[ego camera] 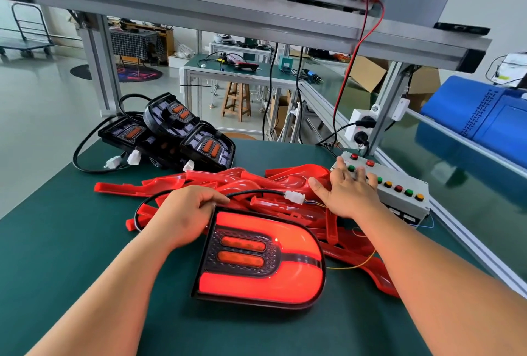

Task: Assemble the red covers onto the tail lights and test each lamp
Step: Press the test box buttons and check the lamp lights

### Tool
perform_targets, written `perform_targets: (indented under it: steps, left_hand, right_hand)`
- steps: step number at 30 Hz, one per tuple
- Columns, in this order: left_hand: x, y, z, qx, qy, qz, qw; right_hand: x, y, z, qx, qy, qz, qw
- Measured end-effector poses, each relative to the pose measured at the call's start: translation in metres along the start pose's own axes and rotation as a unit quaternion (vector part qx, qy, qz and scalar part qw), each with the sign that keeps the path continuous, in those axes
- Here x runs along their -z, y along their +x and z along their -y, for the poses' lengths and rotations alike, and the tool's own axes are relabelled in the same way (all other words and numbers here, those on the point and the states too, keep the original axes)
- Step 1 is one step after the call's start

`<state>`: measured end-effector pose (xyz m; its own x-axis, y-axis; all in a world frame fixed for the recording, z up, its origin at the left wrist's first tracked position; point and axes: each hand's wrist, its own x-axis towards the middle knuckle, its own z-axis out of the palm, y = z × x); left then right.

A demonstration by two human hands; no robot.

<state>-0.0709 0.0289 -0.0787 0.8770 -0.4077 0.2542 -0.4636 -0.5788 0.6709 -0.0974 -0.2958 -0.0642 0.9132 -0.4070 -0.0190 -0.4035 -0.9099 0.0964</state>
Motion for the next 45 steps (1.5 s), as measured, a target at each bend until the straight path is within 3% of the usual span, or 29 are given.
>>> perform_targets:
  steps: [10, 15, 20, 45]
  left_hand:
    - [-0.001, -0.001, 0.001, 0.012, -0.007, 0.005, 1.0]
    - [-0.001, -0.002, 0.001, 0.01, -0.002, 0.007, 1.0]
    - [-0.002, 0.0, 0.003, 0.008, 0.001, 0.003, 1.0]
    - [0.0, 0.0, 0.002, 0.006, 0.009, 0.004, 1.0]
  right_hand:
    - [0.008, -0.006, -0.006, 0.008, 0.041, -0.011, 0.999]
    - [0.009, -0.017, -0.026, -0.071, 0.033, -0.063, 0.995]
    - [-0.001, -0.033, -0.049, -0.129, 0.021, -0.062, 0.99]
    - [-0.012, -0.035, -0.054, -0.118, -0.011, -0.049, 0.992]
